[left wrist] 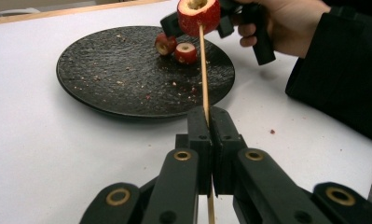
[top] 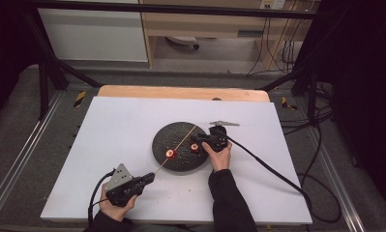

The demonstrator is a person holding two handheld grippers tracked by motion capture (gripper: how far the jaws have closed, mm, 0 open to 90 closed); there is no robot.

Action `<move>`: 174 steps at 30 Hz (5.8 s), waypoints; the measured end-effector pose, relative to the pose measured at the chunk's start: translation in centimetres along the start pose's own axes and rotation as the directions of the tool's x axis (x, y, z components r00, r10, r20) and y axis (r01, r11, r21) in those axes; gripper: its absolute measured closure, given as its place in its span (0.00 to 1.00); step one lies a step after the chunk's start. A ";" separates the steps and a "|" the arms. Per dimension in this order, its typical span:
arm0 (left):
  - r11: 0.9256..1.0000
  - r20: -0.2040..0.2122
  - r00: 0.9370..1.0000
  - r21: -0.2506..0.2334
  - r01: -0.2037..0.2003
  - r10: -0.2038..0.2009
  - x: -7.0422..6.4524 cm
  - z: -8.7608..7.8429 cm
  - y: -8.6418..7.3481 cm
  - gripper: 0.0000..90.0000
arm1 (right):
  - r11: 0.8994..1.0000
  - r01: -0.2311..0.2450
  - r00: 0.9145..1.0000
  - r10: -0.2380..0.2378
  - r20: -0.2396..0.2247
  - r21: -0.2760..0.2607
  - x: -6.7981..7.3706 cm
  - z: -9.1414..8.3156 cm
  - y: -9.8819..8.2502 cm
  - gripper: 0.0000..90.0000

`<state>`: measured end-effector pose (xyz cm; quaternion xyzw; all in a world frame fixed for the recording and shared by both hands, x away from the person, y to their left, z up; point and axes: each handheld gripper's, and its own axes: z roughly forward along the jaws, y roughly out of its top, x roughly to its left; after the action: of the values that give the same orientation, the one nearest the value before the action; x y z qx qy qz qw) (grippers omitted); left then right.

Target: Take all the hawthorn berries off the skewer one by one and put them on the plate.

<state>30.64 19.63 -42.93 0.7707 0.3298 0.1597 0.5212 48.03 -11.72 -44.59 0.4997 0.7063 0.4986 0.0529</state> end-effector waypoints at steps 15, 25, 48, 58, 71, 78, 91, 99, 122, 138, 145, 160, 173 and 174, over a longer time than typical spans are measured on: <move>1.000 -0.003 1.000 0.014 -0.007 0.007 -0.1 0.3 -0.1 0.98 | 0.992 0.129 0.989 -0.128 -0.080 0.013 2.7 -5.0 -1.2 0.08; 0.999 0.001 1.000 0.037 -0.023 0.023 -0.5 0.8 -0.2 0.98 | 0.986 0.161 0.976 -0.153 -0.156 0.038 4.1 -6.1 -4.4 0.04; 0.994 0.040 0.996 0.072 -0.079 0.076 -2.4 1.9 -0.4 0.98 | 0.991 0.132 0.960 -0.129 -0.249 -0.005 5.7 -6.9 -6.0 0.12; 0.991 0.068 0.992 0.085 -0.108 0.102 -3.5 2.5 -0.6 0.98 | 0.993 0.117 0.945 -0.117 -0.304 -0.018 5.9 -7.0 -6.3 0.39; 0.990 0.076 0.991 0.080 -0.113 0.107 -3.8 2.6 -0.5 0.98 | 0.995 0.095 0.937 -0.087 -0.339 0.008 5.9 -7.0 -6.3 0.67; 0.991 0.082 0.991 0.067 -0.113 0.108 -3.8 2.4 -0.4 0.98 | 0.998 0.054 0.949 -0.061 -0.308 -0.031 5.2 -8.1 -5.5 0.67; 0.989 0.108 0.987 0.078 -0.125 0.116 -4.1 2.6 -0.4 0.98 | 0.994 -0.012 0.971 -0.014 -0.239 -0.106 1.6 -10.7 -4.0 0.67; 0.988 0.118 0.986 0.086 -0.128 0.118 -4.2 2.7 -0.5 0.98 | 0.988 -0.048 0.979 0.017 -0.203 -0.148 -0.5 -12.1 -3.1 0.67; 0.999 0.056 0.998 0.040 -0.026 0.024 -0.9 1.1 0.0 0.98 | 0.985 -0.052 0.991 0.031 -0.129 -0.163 -2.3 -12.8 -2.9 0.67; 0.999 -0.007 1.000 0.021 0.027 -0.027 1.2 0.4 0.2 0.98 | 0.996 0.060 0.989 -0.068 -0.132 -0.061 2.4 -7.5 -2.3 0.67; 0.999 -0.019 0.999 0.021 0.031 -0.031 1.4 0.4 0.2 0.98 | 0.997 0.081 0.990 -0.080 -0.116 0.004 3.8 -3.6 -2.4 0.67; 0.999 -0.026 0.999 0.037 0.029 -0.028 1.5 0.6 0.1 0.98 | 0.987 0.141 0.988 -0.135 -0.079 0.081 3.6 -1.0 -4.4 0.65; 0.999 -0.029 0.999 0.038 0.033 -0.032 1.6 0.6 0.3 0.98 | 0.971 0.237 0.970 -0.233 -0.076 0.045 3.9 -4.9 -3.6 0.41; 0.999 -0.030 0.999 0.037 0.033 -0.032 1.6 0.6 0.3 0.98 | 0.969 0.243 0.968 -0.240 -0.069 0.042 3.7 -5.3 -3.6 0.38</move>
<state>32.32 20.23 -43.02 0.7726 0.3528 0.1565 0.5041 40.79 -12.35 -43.10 0.3952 0.7754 0.4864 0.0781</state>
